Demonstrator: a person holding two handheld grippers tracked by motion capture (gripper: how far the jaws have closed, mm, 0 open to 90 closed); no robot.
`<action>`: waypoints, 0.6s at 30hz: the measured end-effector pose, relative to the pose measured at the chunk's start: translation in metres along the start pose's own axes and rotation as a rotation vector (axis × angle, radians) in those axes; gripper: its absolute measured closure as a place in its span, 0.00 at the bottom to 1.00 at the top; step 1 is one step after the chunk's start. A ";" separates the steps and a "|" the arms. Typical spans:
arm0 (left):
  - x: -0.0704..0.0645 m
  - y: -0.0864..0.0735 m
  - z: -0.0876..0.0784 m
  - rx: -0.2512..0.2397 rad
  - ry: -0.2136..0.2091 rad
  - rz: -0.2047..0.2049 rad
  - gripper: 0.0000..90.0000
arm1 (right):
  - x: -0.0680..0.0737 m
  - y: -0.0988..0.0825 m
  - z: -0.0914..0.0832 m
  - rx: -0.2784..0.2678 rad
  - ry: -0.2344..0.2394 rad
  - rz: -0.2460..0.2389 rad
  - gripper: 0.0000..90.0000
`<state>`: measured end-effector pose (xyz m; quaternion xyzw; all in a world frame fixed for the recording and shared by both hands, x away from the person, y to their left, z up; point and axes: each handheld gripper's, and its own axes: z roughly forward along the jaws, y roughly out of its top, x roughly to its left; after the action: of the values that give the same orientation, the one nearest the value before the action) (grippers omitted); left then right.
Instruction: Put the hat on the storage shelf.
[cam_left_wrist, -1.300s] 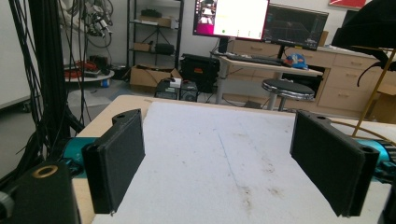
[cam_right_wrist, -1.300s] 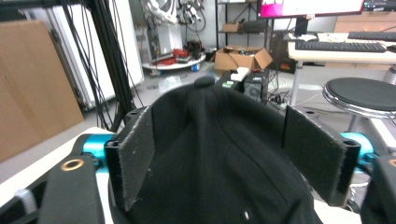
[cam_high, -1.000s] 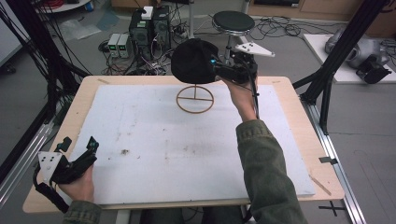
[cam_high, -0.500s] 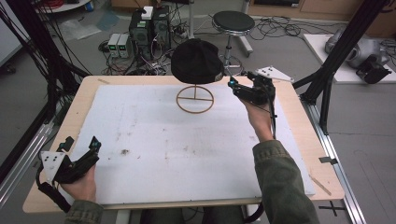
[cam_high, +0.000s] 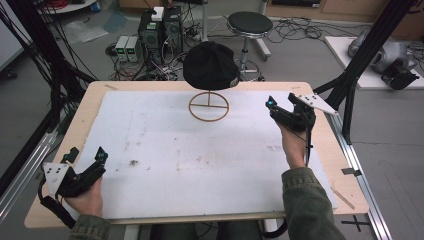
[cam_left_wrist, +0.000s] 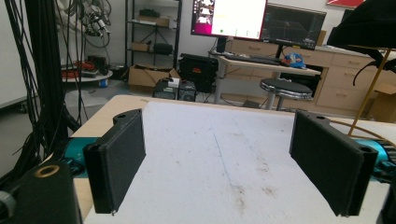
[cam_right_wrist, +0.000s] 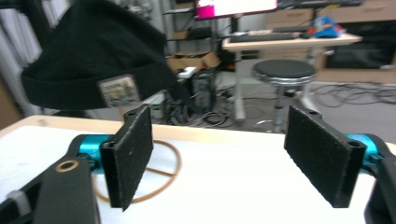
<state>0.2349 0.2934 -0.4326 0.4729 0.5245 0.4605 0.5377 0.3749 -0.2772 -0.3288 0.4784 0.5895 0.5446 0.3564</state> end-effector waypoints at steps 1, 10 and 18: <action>0.000 0.000 0.000 0.000 0.001 0.002 0.21 | -0.002 -0.002 -0.003 -0.010 -0.013 0.001 0.24; 0.001 -0.003 0.001 0.012 0.000 -0.006 0.21 | -0.008 -0.005 -0.028 -0.036 -0.044 -0.021 0.22; -0.003 -0.002 0.002 0.010 -0.010 -0.002 0.20 | -0.008 -0.020 -0.050 -0.039 -0.061 -0.060 0.22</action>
<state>0.2368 0.2898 -0.4343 0.4774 0.5245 0.4552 0.5384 0.3267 -0.2984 -0.3413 0.4698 0.5816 0.5304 0.3997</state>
